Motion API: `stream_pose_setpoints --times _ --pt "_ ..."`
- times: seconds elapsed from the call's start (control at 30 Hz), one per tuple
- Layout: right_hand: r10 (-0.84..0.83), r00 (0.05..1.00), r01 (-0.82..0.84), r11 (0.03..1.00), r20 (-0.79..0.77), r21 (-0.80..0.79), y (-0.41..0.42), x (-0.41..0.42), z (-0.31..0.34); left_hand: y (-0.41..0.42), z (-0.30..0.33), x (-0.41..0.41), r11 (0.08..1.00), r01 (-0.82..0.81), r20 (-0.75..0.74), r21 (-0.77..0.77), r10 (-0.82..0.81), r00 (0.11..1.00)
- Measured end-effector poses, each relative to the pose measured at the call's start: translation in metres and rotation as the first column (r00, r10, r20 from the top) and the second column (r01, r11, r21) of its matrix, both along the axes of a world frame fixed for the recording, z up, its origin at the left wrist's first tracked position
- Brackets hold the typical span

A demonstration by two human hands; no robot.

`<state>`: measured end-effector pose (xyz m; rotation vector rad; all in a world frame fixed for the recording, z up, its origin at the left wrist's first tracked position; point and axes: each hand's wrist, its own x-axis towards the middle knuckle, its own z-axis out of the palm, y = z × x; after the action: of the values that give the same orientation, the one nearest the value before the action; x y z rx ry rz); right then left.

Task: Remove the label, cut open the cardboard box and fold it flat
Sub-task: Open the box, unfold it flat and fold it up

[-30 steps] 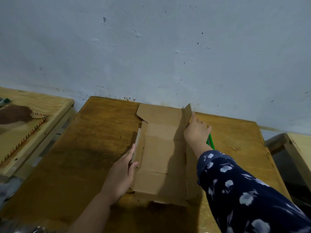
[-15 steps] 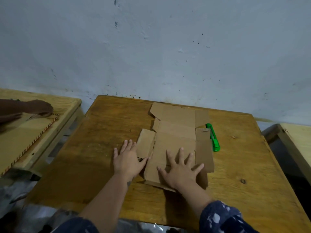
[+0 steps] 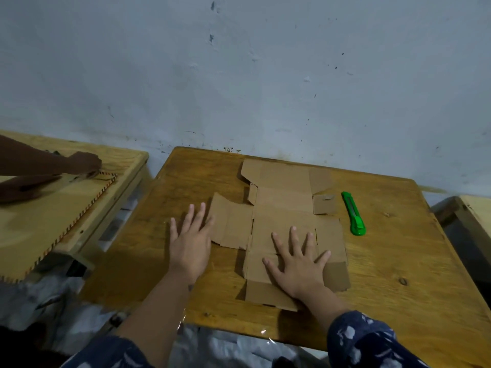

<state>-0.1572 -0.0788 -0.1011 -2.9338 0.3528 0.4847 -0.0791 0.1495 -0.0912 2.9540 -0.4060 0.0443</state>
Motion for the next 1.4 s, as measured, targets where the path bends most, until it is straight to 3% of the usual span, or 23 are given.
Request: stream_pose_setpoints --times 0.1,0.2,0.37,0.53,0.63,0.77,0.93,1.03,1.2,1.4 --pt "0.033 0.999 -0.032 0.999 0.029 -0.014 0.009 -0.003 -0.004 0.007 -0.010 -0.002 0.997 -0.072 -0.112 0.006 0.072 0.991" --pt "0.039 0.998 -0.038 0.999 0.049 -0.014 0.012 -0.005 -0.004 0.001 -0.007 -0.003 0.994 -0.102 -0.126 -0.031 0.097 0.987" --pt "-0.010 0.977 0.018 0.999 0.213 -0.036 0.008 0.018 0.015 -0.031 0.017 0.010 1.000 -0.018 -0.061 -0.025 0.017 0.998" --pt "-0.074 0.956 0.092 0.994 0.284 -0.052 -0.025 0.068 0.032 -0.072 0.030 0.016 0.996 0.077 -0.116 0.047 -0.071 0.991" --pt "-0.155 0.946 0.163 0.987 0.284 -0.007 -0.051 0.100 0.035 -0.088 0.024 0.016 0.992 0.108 -0.207 0.063 -0.093 0.974" --pt "-0.393 0.889 0.369 0.919 0.236 0.141 -0.085 0.127 0.034 -0.082 0.003 0.015 0.989 0.111 -0.284 0.098 -0.079 0.955" --pt "-0.500 0.847 0.445 0.853 0.182 0.273 -0.112 0.149 0.019 -0.062 -0.018 0.012 0.990 0.134 -0.167 0.046 -0.124 0.978" --pt "-0.609 0.761 0.485 0.762 0.222 0.428 -0.123 0.155 0.018 -0.051 -0.032 0.012 0.988 0.155 -0.121 0.025 -0.151 0.981" --pt "-0.824 0.539 0.473 0.466 0.173 0.748 -0.135 0.166 0.029 -0.051 -0.043 0.012 0.987 0.143 -0.112 0.073 -0.134 0.985" --pt "-0.890 0.449 0.392 0.277 0.080 0.877 -0.134 0.162 0.042 -0.057 -0.041 0.020 0.990 0.126 -0.086 0.056 -0.121 0.989"
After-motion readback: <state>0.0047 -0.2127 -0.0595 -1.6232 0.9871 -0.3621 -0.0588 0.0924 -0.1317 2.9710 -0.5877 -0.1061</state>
